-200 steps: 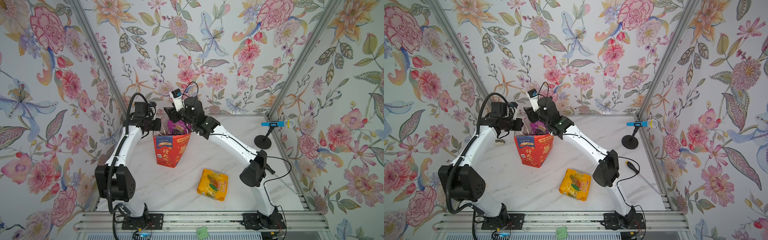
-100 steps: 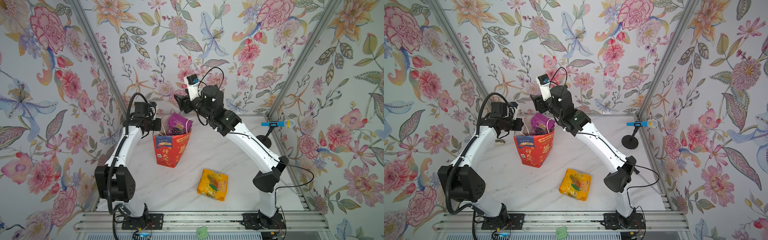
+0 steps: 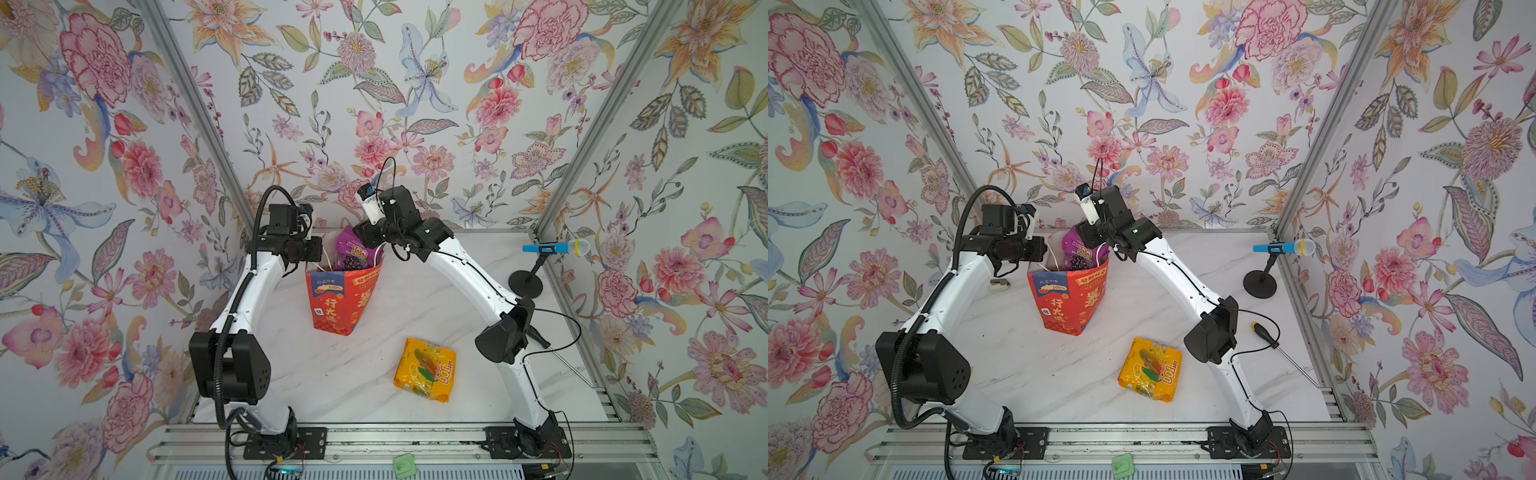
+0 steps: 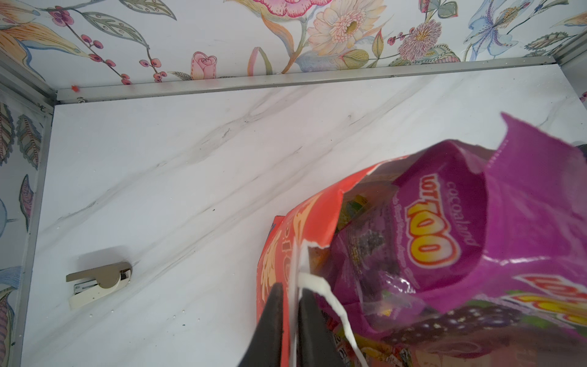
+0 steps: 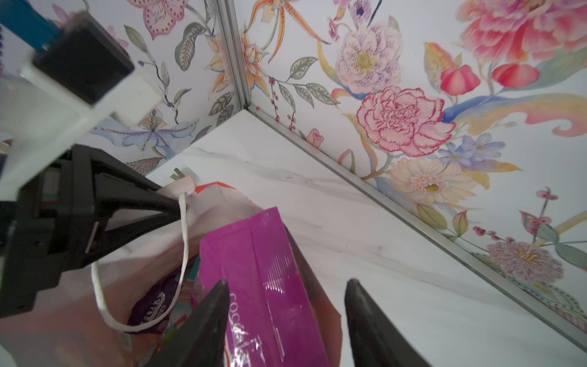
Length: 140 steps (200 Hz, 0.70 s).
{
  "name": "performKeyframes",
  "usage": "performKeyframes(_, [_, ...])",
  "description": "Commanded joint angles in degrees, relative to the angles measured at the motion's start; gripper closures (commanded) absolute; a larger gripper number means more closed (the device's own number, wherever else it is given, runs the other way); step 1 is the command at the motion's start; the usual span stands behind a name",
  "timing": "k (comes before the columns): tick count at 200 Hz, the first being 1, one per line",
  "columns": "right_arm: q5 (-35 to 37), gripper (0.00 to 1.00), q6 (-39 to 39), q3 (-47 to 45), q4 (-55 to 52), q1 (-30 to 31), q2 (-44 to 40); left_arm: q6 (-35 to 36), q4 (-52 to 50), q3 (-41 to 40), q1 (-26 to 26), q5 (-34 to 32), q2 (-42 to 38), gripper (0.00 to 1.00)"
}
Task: Place the snacks into the paper bag
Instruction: Place the snack in the paper bag, then press the snack against the paper bag.
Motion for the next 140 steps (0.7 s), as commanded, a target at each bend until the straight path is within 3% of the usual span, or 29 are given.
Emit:
performKeyframes(1, [-0.75,0.4,-1.14,-0.67,-1.53,0.45,-0.19,0.67,-0.67,-0.64,0.28,0.02,-0.94,0.87])
performKeyframes(67, [5.35,0.41,-3.59,-0.51,-2.94,2.1,5.12,0.66,-0.71,-0.47,0.28,-0.06,-0.75,0.87])
performKeyframes(140, [3.96,0.41,-3.47,5.45,-3.81,3.8,7.71,0.71,-0.76,-0.44,0.23,-0.14,-0.61,0.87])
